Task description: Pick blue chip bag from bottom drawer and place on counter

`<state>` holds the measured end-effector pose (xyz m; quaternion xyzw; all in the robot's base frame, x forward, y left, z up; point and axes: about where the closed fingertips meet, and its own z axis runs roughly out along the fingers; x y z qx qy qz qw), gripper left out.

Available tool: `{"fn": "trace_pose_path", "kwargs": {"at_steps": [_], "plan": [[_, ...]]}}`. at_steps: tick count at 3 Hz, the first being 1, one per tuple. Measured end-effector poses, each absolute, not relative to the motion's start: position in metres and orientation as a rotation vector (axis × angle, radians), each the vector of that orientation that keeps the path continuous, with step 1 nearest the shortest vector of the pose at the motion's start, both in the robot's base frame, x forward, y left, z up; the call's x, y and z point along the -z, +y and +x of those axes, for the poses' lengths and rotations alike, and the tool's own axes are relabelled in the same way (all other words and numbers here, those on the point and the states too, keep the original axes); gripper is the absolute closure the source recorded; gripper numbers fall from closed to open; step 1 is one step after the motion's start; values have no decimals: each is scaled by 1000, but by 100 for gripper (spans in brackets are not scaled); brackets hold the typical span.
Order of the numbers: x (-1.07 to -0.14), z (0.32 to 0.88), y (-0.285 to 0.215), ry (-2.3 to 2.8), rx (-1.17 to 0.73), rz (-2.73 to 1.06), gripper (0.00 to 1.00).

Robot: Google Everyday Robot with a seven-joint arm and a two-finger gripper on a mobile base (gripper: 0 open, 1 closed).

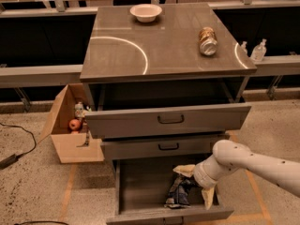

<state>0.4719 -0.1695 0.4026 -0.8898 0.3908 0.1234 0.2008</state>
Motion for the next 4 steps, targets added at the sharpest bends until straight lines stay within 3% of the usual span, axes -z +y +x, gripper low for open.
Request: {"fn": "trace_pose_path", "kwargs": {"at_steps": [4], "plan": [[-249,537,-135,816,0,-2717,0]]}}
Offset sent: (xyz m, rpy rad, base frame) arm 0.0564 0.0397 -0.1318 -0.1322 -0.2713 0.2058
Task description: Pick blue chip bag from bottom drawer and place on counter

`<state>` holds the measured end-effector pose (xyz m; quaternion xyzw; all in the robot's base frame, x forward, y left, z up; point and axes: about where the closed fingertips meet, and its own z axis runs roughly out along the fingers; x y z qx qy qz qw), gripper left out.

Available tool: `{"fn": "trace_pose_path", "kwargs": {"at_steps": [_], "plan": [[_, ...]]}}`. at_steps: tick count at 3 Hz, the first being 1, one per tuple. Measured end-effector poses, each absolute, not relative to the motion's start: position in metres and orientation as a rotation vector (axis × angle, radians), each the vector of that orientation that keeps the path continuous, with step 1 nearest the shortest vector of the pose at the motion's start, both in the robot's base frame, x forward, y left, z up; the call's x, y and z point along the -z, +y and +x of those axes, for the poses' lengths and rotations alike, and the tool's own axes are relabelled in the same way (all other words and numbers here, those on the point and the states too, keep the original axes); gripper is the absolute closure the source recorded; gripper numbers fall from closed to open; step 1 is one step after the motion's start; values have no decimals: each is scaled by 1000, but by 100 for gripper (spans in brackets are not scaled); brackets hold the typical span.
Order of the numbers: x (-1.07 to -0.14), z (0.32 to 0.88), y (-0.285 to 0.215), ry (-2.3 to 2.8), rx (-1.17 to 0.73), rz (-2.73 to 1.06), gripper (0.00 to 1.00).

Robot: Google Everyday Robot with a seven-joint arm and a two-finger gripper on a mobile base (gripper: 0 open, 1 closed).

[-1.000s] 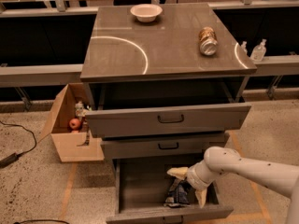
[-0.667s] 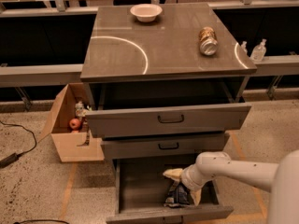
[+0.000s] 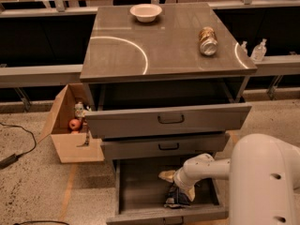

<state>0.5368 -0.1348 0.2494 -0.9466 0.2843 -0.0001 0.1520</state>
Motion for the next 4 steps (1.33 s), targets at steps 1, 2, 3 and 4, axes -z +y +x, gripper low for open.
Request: {"fn": "trace_pose_path", "kwargs": {"at_steps": [1,2,3,4], "plan": [[-210,552,-138,823,21,-2776,0],[-174,562,-143,834,10,-2816,0],[-151,565,-147,831,-29,-2836,17],[-143,565,-150,830,-78,-2834,41]]}}
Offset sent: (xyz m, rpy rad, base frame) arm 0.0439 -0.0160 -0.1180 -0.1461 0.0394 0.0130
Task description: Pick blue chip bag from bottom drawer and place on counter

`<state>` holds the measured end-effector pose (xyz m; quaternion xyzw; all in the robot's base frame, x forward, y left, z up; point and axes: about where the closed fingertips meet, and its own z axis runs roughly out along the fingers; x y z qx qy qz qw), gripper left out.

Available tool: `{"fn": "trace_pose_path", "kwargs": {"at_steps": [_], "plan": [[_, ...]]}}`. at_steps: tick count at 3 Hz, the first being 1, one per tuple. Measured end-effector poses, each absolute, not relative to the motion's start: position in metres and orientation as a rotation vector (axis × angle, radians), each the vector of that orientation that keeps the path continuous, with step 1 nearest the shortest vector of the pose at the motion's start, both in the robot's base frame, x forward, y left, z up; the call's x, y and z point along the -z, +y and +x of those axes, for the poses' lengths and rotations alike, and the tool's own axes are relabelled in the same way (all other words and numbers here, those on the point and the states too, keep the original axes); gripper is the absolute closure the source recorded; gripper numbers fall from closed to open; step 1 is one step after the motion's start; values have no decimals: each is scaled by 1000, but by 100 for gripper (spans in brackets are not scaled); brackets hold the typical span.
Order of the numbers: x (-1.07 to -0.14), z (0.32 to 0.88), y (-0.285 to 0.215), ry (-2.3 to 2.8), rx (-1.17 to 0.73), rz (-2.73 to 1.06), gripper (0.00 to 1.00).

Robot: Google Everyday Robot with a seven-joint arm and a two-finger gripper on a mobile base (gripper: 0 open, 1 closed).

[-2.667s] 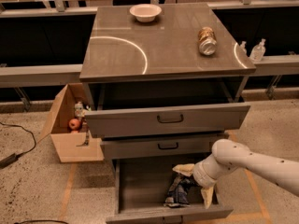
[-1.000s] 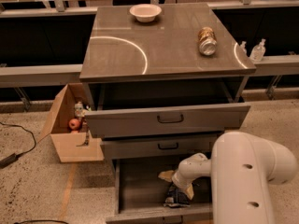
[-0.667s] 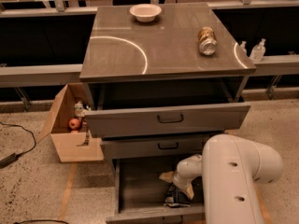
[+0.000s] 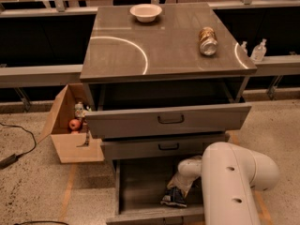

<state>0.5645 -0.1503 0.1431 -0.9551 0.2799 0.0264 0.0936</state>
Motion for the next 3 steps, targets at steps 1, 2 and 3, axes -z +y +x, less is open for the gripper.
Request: {"fn": "trace_pose_path", "kwargs": {"at_steps": [1,2,3], "plan": [[-152,557,-156,869,-150,-2798,64],[-188,544,-168,919,-218,-2720,88],[-242,529,-187,987,-250,-2629,100]]}}
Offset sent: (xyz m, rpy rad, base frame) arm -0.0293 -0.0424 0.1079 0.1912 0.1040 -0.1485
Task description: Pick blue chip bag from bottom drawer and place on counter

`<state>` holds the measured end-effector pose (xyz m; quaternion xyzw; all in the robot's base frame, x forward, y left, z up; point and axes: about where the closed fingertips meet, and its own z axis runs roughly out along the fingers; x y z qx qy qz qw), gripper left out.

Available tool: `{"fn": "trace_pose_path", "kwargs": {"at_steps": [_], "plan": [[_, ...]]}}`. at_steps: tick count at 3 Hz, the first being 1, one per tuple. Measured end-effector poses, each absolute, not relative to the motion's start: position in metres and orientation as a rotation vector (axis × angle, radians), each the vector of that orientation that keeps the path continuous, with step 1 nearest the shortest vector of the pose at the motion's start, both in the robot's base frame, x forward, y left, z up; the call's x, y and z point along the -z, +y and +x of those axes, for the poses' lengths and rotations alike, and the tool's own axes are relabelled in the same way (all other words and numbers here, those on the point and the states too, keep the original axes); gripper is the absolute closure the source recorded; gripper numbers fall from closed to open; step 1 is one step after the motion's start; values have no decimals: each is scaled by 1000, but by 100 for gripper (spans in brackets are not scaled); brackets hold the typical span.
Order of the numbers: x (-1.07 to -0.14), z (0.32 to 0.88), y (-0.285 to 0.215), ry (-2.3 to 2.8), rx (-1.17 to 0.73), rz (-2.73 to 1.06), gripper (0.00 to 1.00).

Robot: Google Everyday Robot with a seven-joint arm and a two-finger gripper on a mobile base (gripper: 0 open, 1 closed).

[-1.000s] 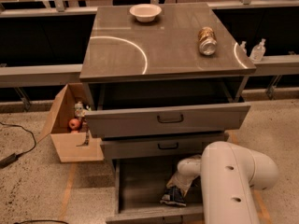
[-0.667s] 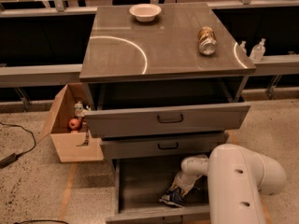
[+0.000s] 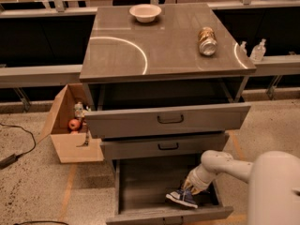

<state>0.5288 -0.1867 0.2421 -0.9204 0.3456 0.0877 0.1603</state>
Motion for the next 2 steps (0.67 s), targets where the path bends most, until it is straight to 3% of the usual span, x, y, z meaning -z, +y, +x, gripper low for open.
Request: {"fn": "trace_pose_path", "kwargs": {"at_steps": [2], "plan": [[-372,494,-247,1176,-237,-2485,100]]}}
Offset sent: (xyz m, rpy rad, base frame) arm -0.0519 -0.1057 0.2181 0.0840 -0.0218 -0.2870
